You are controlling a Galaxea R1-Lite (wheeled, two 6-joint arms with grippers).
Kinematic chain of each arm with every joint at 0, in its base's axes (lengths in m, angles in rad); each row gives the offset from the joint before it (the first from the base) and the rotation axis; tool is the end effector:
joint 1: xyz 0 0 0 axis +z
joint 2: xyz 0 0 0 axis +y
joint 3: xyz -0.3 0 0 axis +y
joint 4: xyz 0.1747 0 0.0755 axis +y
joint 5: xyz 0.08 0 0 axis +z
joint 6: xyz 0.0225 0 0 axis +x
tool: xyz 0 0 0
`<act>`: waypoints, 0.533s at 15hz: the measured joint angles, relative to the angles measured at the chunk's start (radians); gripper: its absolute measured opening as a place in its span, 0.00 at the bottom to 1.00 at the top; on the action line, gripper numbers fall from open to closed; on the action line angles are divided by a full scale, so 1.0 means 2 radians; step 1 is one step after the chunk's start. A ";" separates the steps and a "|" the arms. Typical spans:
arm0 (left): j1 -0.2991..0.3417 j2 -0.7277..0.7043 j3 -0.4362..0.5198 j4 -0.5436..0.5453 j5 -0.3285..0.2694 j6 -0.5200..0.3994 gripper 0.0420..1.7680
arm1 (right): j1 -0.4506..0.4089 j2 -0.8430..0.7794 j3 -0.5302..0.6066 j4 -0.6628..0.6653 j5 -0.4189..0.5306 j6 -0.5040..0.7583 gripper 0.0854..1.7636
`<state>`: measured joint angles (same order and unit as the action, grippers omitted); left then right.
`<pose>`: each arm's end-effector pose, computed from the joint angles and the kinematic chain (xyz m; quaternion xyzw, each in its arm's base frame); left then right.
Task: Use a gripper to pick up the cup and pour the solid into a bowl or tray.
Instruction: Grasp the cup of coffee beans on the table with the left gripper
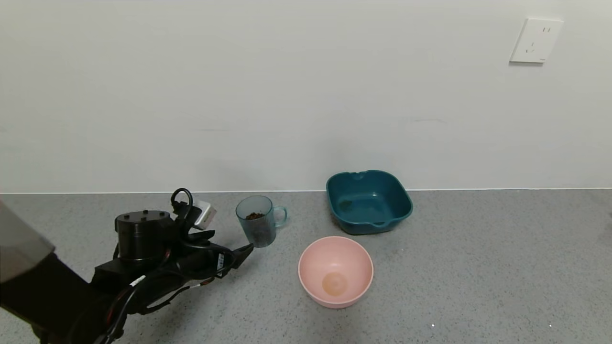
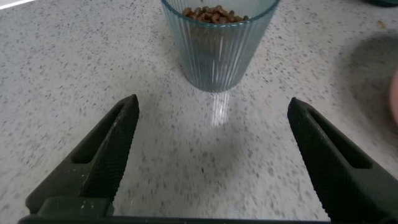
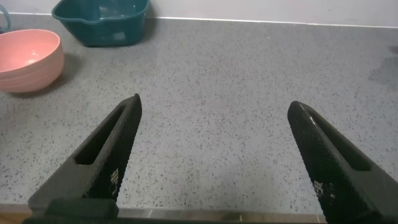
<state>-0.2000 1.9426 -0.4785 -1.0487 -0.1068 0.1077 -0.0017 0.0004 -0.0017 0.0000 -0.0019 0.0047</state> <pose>0.2899 -0.0612 0.0725 0.0616 0.1976 -0.1604 0.9651 -0.0229 0.0000 0.0760 0.0024 -0.0007 -0.0018 1.0000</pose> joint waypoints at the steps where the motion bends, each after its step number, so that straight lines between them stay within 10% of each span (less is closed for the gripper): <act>1: 0.000 0.022 -0.005 -0.024 0.001 -0.001 0.97 | 0.000 0.000 0.000 0.000 0.000 0.000 0.97; 8: -0.001 0.125 -0.065 -0.093 -0.003 -0.040 0.97 | 0.000 0.000 0.000 0.000 0.000 0.000 0.97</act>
<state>-0.2023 2.1921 -0.6085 -1.2353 -0.1130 0.0279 -0.0017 0.0000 -0.0017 0.0000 -0.0017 0.0047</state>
